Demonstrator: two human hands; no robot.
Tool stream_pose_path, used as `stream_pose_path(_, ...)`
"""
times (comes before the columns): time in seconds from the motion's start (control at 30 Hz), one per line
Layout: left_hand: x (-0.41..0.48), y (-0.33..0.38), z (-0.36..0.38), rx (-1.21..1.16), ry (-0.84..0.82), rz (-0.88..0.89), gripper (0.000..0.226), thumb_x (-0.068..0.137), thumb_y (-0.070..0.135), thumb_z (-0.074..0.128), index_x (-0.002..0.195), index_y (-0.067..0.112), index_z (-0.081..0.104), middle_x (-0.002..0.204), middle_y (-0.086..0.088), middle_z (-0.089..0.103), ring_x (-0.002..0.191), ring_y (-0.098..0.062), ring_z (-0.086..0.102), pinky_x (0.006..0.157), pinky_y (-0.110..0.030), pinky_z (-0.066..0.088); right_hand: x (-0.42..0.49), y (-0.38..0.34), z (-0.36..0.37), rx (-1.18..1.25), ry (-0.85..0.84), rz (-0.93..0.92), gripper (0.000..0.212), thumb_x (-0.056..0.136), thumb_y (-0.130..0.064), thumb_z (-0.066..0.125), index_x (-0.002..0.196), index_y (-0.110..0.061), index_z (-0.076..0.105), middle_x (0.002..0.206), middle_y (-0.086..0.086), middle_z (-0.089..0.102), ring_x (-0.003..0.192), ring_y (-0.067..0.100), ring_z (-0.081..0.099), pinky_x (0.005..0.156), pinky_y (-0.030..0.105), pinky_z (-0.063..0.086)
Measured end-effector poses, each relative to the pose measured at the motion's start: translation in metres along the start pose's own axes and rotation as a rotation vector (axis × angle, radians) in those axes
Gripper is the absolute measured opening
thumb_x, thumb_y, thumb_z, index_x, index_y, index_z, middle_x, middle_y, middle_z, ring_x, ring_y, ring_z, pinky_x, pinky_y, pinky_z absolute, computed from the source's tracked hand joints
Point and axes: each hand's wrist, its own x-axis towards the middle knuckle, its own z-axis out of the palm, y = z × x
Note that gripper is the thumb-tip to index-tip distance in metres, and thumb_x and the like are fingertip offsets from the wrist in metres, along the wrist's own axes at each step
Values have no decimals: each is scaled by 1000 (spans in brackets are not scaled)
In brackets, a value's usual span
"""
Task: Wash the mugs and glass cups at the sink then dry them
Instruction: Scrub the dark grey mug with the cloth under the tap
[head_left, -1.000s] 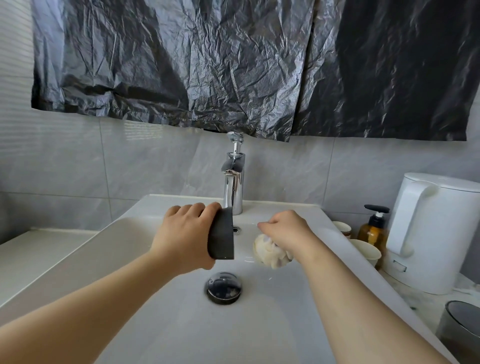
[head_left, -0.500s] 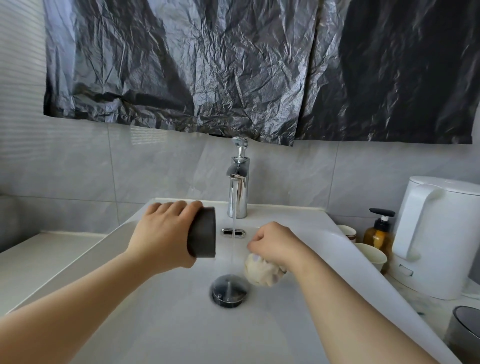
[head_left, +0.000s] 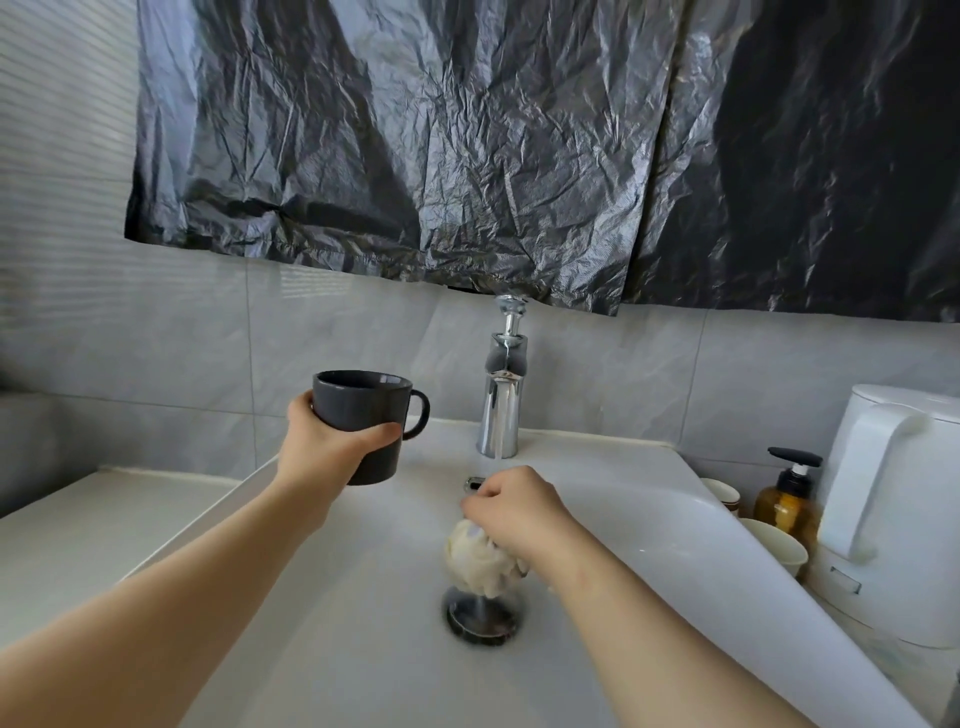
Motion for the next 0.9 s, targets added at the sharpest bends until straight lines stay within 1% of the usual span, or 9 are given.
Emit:
stream_pose_path(0.1, 14, -8, 6, -23, 79, 4, 90, 45, 27, 84, 125, 14, 44, 111, -5, 60, 99, -24, 60, 69, -31, 49, 13, -4, 10, 66, 18, 24, 25, 81, -22, 53, 57, -17, 54, 56, -1, 53, 53, 17, 49, 46, 19, 38)
stream_pose_path(0.2, 25, -15, 12, -17, 123, 6, 82, 61, 14, 87, 128, 14, 40, 111, -3, 56, 100, -25, 56, 76, -35, 47, 25, 1, 16, 171, 79, 80, 26, 82, -19, 52, 56, -16, 50, 58, 1, 51, 51, 16, 47, 42, 17, 32)
stream_pose_path(0.27, 33, -21, 15, -25, 114, 2, 79, 66, 12, 85, 129, 14, 38, 109, -2, 54, 101, -25, 55, 79, -36, 47, 33, 5, 17, 236, 115, 121, 28, 82, -18, 55, 55, -16, 48, 57, 2, 50, 50, 18, 45, 41, 16, 30)
stream_pose_path(0.33, 39, -26, 17, -12, 92, 8, 79, 66, 11, 85, 129, 14, 37, 108, -2, 53, 101, -25, 55, 80, -36, 47, 39, 8, 16, 287, 136, 158, 26, 82, -18, 57, 57, -15, 51, 56, 3, 51, 50, 19, 45, 43, 16, 31)
stream_pose_path(0.47, 47, -34, 21, 4, 74, 12, 80, 67, 11, 84, 131, 13, 35, 110, -1, 51, 100, -23, 53, 80, -35, 45, 45, 11, 14, 308, 150, 181, 26, 83, -18, 54, 57, -16, 51, 57, 2, 52, 50, 18, 45, 43, 17, 31)
stream_pose_path(0.67, 53, -44, 29, 100, 72, 52, 83, 70, 16, 83, 134, 13, 30, 117, -2, 48, 102, -21, 51, 79, -32, 44, 46, 15, 13, 348, 142, 198, 26, 81, -15, 57, 56, -13, 50, 55, 4, 50, 50, 20, 45, 45, 18, 30)
stream_pose_path(0.73, 55, -44, 32, 182, 115, 43, 87, 68, 25, 85, 135, 13, 30, 124, -5, 46, 110, -27, 51, 88, -40, 47, 45, 15, 14, 360, 135, 200, 24, 81, -15, 57, 57, -12, 51, 55, 4, 50, 50, 19, 44, 46, 19, 31)
stream_pose_path(0.8, 58, -43, 35, 324, 176, 3, 94, 65, 36, 85, 137, 11, 30, 133, -13, 39, 120, -33, 45, 98, -47, 43, 45, 16, 13, 364, 133, 201, 27, 81, -15, 58, 56, -13, 49, 54, 3, 50, 49, 19, 43, 45, 18, 31)
stream_pose_path(0.9, 61, -40, 36, 419, 190, -25, 97, 63, 43, 84, 136, 10, 31, 135, -16, 34, 123, -36, 43, 100, -48, 41, 44, 16, 12, 354, 144, 188, 32, 82, -16, 58, 52, -13, 46, 50, 3, 49, 47, 19, 42, 43, 17, 29)
